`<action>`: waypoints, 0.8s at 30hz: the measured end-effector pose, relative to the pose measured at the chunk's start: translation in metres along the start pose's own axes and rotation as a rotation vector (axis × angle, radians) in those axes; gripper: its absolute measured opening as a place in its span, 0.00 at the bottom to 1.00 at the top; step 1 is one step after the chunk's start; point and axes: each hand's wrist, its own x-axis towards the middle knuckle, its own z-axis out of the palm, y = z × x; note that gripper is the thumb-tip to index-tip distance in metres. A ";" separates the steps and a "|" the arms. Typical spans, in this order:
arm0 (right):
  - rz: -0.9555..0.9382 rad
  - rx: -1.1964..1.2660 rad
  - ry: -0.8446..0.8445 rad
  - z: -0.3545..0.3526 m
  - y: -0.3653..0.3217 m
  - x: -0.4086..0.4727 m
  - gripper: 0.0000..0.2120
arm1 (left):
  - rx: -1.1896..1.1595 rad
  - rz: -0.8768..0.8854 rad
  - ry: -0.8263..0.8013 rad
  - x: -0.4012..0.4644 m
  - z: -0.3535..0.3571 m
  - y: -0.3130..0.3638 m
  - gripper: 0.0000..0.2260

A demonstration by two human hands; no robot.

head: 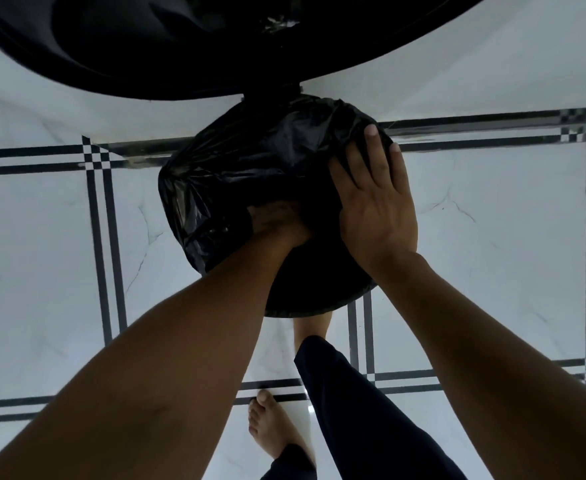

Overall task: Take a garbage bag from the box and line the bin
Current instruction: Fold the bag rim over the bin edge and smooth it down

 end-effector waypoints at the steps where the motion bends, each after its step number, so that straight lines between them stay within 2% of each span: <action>1: 0.004 0.004 -0.002 -0.001 0.000 0.000 0.28 | -0.029 0.012 0.079 -0.007 -0.002 0.003 0.25; 3: 0.012 0.015 -0.007 -0.002 -0.001 0.000 0.27 | -0.081 0.049 0.177 -0.018 -0.006 0.007 0.15; 5: 0.017 0.024 -0.007 -0.002 -0.001 0.000 0.27 | -0.122 0.096 0.144 -0.020 -0.008 0.011 0.14; 8: 0.022 0.024 0.004 -0.001 0.000 -0.001 0.26 | -0.182 0.122 -0.014 -0.010 -0.005 0.015 0.18; 11: 0.015 0.022 0.003 0.000 0.001 -0.002 0.26 | -0.150 0.044 -0.203 -0.007 0.001 0.015 0.28; 16: 0.020 0.028 0.004 -0.001 0.000 -0.001 0.27 | -0.038 -0.004 -0.254 -0.005 0.013 -0.007 0.37; 18: 0.019 0.023 -0.002 -0.001 0.000 -0.001 0.27 | -0.047 0.019 -0.262 -0.007 0.009 -0.008 0.35; 19: 0.021 0.022 -0.006 -0.002 0.000 -0.001 0.27 | -0.074 0.049 -0.224 -0.009 0.005 -0.008 0.31; 22: 0.028 0.029 -0.014 -0.002 0.000 -0.001 0.27 | -0.115 0.144 0.084 -0.014 -0.005 -0.010 0.17; 24: 0.032 0.032 -0.017 -0.003 0.000 -0.001 0.27 | -0.186 0.142 0.166 -0.011 -0.009 -0.014 0.15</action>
